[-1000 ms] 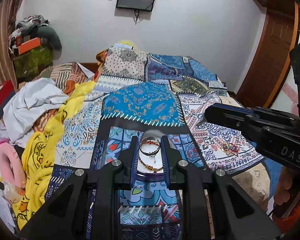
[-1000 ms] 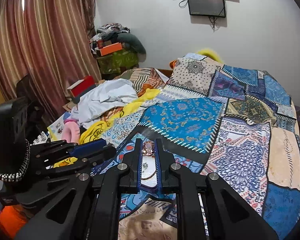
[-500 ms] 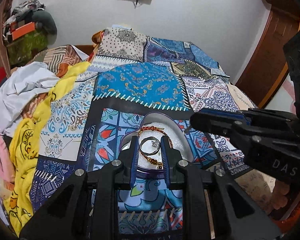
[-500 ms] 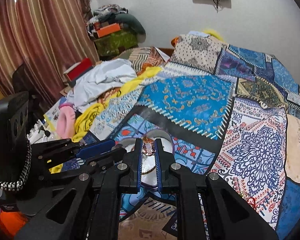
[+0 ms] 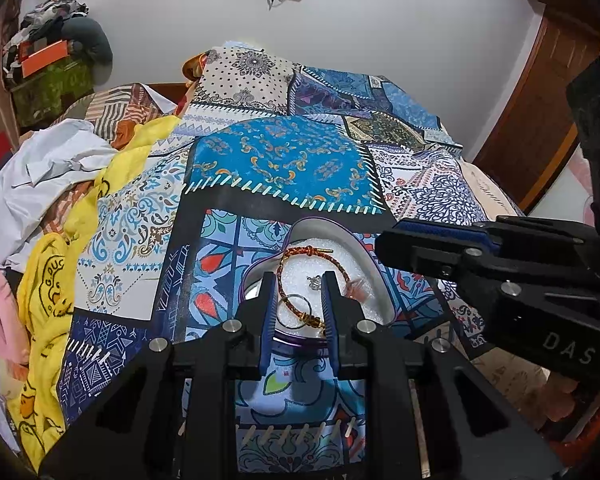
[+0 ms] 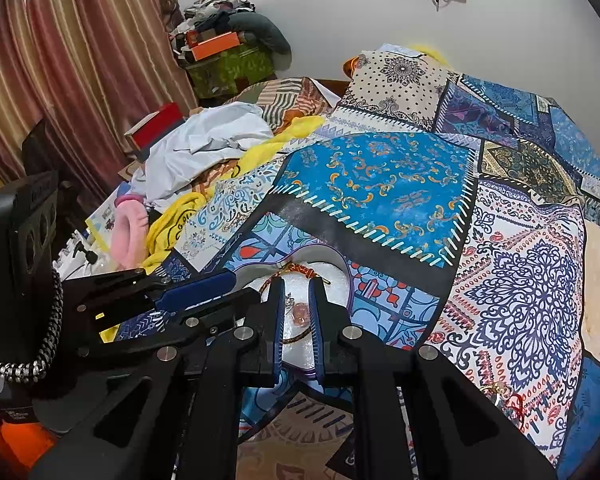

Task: Organize jewelry
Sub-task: 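Open both grippers over the heart box to drop the rings inside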

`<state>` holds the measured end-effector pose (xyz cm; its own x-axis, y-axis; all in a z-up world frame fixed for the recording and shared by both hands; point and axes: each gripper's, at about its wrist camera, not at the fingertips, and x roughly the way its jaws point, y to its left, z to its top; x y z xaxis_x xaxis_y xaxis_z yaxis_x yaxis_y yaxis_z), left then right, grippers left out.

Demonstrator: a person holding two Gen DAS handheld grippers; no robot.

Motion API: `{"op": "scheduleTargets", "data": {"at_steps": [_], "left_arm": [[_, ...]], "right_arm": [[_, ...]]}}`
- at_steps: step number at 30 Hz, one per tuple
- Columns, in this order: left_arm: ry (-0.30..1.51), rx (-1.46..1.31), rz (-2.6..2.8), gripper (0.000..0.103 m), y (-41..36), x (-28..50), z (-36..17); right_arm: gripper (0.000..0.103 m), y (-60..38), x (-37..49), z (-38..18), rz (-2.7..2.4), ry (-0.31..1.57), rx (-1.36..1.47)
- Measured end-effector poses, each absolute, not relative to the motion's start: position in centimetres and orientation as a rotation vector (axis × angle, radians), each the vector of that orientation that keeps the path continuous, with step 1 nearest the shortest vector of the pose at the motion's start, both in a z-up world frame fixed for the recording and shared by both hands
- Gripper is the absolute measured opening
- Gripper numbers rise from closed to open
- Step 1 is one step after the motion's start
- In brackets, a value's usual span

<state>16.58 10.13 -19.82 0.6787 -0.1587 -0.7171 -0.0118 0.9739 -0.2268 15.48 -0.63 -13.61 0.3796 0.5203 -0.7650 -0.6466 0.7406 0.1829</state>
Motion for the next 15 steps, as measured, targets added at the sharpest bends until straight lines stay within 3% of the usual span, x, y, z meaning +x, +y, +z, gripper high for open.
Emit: {"op": "scheduleTargets", "data": {"at_steps": [5,15], "left_arm": [[0.819,-0.225,-0.062,0.023,10.5,16.3,-19.4],[0.748,-0.225,0.007,0.044,11.3,14.8,-16.8]], "right_arm": [[0.033,-1.1,15.0,-12.9,0.724,0.878,-0.164],[0.042,-2.8,14.4,-11.2,0.662,0.813,-0.173]]}}
